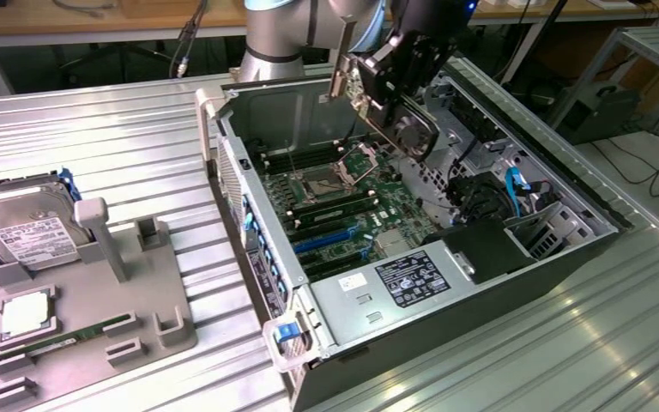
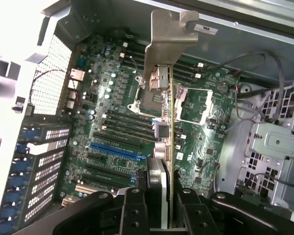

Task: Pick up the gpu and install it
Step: 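Insert the gpu into the slot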

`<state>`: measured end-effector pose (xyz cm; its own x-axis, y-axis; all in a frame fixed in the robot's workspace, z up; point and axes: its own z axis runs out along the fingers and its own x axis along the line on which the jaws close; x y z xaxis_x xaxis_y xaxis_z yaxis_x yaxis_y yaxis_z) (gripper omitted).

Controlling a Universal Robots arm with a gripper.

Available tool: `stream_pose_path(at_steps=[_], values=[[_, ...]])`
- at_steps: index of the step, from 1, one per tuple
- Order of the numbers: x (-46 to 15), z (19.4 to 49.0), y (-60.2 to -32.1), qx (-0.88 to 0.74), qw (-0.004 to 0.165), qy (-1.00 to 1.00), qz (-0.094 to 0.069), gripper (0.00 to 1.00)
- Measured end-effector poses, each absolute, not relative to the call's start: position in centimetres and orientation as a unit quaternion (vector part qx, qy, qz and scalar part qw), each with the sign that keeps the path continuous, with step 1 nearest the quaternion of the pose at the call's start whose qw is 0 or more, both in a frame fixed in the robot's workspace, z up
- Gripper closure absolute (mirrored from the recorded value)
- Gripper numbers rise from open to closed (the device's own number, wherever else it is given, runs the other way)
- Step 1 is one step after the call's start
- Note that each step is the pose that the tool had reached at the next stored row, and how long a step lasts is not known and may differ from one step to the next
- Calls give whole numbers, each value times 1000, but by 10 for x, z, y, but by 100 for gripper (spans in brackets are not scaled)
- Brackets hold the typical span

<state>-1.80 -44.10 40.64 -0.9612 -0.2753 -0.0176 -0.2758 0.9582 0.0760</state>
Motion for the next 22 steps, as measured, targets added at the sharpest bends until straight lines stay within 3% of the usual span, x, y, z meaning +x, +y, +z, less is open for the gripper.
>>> stream_pose_path(at_steps=[22], values=[[-18, 406, -441, -242, -1, 969, 39, 72]])
